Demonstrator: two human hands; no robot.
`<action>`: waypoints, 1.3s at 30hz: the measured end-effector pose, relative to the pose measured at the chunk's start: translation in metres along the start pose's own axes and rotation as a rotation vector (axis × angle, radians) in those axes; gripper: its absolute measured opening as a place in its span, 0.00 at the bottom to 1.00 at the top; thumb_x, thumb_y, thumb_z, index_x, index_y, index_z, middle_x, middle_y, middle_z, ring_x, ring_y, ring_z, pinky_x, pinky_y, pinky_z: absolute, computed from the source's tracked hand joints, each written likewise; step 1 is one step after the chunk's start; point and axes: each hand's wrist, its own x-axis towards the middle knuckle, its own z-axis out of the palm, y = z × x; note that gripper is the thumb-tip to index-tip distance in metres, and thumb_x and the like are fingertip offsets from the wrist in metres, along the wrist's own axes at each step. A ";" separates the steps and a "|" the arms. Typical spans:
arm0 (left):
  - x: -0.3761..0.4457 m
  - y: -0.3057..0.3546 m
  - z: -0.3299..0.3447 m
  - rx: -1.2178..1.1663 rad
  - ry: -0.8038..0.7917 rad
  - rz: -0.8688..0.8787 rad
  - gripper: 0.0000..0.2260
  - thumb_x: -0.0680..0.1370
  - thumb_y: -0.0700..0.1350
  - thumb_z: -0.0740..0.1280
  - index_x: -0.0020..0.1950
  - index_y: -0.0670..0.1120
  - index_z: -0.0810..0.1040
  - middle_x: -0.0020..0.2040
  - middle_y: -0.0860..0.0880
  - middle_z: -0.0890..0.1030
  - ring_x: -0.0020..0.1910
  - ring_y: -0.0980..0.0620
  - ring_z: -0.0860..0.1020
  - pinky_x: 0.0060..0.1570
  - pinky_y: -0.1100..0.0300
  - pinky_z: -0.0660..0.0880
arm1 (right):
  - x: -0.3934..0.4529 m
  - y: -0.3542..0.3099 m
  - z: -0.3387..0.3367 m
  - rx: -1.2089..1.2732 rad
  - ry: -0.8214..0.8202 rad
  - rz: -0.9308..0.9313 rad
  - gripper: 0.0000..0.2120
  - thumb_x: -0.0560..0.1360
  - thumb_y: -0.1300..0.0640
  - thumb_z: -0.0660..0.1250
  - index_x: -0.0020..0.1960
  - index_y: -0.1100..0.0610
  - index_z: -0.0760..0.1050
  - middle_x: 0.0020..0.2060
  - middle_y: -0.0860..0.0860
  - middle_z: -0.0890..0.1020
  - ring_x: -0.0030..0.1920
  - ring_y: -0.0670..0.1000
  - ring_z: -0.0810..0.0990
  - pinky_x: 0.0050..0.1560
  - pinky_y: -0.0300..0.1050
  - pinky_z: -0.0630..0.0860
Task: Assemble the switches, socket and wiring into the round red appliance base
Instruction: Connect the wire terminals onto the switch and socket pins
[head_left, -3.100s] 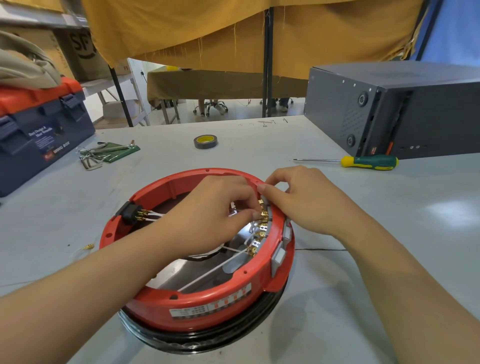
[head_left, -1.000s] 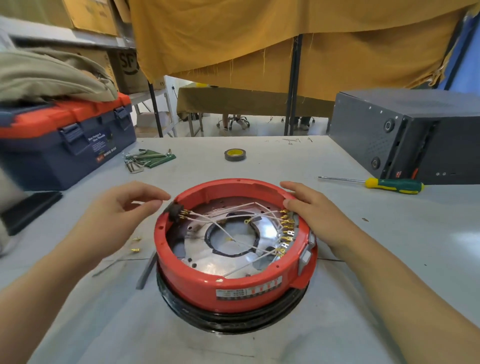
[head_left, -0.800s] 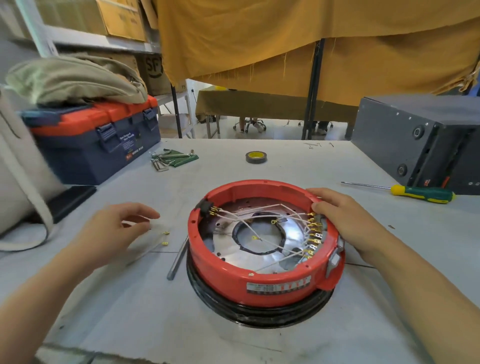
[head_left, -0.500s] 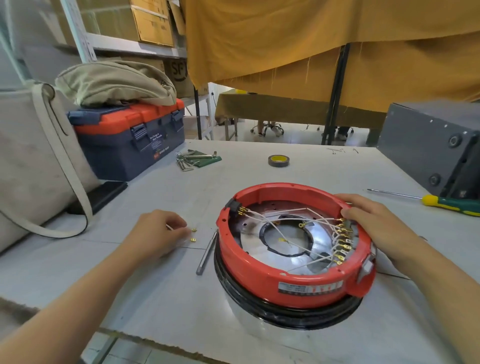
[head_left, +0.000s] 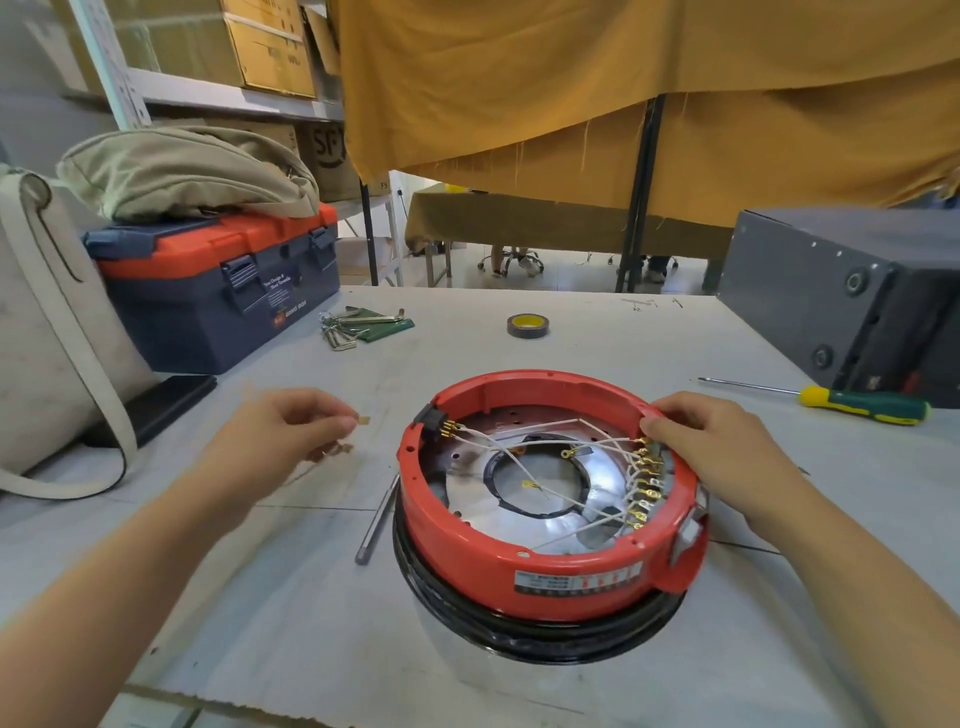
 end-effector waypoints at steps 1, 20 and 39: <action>-0.002 0.010 -0.001 -0.035 -0.015 0.025 0.05 0.74 0.38 0.70 0.42 0.47 0.84 0.33 0.47 0.82 0.34 0.52 0.78 0.40 0.61 0.75 | 0.000 -0.001 -0.001 -0.041 -0.004 -0.008 0.04 0.75 0.52 0.66 0.45 0.50 0.80 0.39 0.47 0.82 0.41 0.49 0.80 0.39 0.41 0.72; -0.010 0.109 0.104 0.163 -0.594 0.399 0.02 0.73 0.43 0.72 0.42 0.50 0.84 0.36 0.48 0.83 0.32 0.53 0.80 0.35 0.63 0.79 | -0.001 -0.007 -0.013 -0.238 -0.138 -0.145 0.12 0.78 0.48 0.61 0.49 0.51 0.81 0.34 0.56 0.82 0.36 0.55 0.79 0.37 0.46 0.73; -0.003 0.101 0.142 0.175 -0.720 0.495 0.04 0.74 0.41 0.71 0.40 0.48 0.83 0.25 0.60 0.77 0.25 0.65 0.74 0.27 0.76 0.67 | 0.004 0.003 -0.009 -0.190 -0.105 -0.060 0.16 0.75 0.40 0.61 0.50 0.49 0.80 0.30 0.43 0.78 0.39 0.42 0.79 0.38 0.33 0.71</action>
